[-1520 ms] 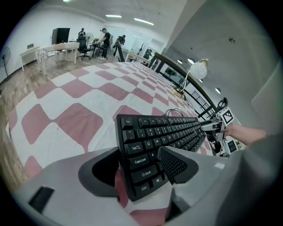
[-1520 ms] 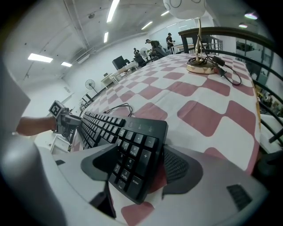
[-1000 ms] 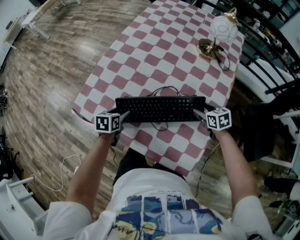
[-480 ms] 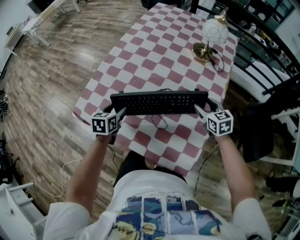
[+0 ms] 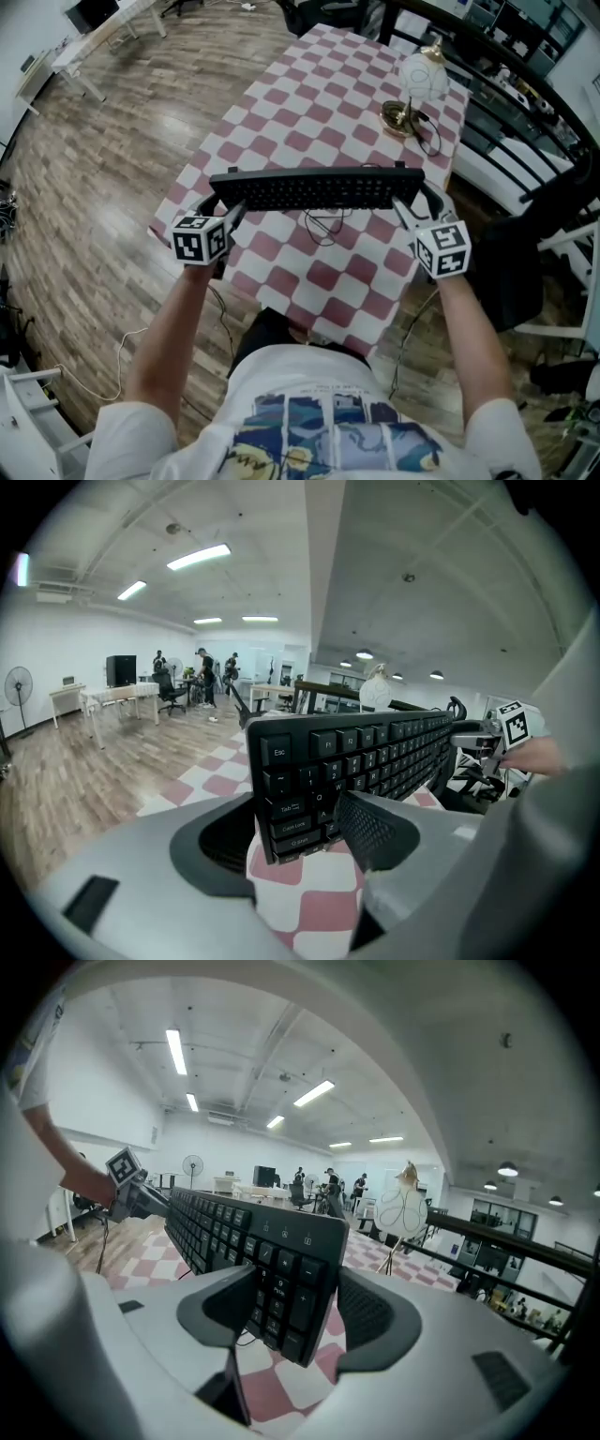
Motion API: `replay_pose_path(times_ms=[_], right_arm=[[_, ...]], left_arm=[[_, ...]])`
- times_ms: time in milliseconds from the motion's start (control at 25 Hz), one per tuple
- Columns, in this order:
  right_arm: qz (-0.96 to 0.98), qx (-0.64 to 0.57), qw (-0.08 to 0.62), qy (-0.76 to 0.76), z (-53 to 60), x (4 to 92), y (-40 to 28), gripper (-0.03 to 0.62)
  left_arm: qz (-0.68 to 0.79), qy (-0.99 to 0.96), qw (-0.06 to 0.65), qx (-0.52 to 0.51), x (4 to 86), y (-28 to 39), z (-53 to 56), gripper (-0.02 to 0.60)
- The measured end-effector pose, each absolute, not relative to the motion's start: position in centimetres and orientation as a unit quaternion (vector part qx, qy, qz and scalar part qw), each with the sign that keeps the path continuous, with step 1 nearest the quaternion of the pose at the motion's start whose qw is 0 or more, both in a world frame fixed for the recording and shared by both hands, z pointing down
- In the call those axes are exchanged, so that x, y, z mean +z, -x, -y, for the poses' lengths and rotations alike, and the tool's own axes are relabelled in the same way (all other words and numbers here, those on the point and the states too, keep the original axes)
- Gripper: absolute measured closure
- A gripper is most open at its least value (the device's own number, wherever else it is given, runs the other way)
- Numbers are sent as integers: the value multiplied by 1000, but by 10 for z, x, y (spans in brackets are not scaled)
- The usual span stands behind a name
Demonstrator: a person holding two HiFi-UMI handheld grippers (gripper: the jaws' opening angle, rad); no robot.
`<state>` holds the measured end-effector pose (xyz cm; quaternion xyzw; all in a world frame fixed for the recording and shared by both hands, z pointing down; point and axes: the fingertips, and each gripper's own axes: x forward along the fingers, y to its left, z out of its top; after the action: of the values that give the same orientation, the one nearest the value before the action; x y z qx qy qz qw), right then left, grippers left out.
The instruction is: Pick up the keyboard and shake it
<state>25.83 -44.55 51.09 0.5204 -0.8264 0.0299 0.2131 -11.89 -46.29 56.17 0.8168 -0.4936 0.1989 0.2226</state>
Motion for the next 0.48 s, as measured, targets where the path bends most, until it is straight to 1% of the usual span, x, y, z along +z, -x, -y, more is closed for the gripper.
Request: replay_pose_path(times_ms=[320,480], right_arm=[[819,-64,194,-537,435,452,-255,327],[809,-86,196,-548,424,430,-256,329]], left_arm=[[511,-824,177,170,514,118,461,305],[516,-827,161,155,495,117,459,305]])
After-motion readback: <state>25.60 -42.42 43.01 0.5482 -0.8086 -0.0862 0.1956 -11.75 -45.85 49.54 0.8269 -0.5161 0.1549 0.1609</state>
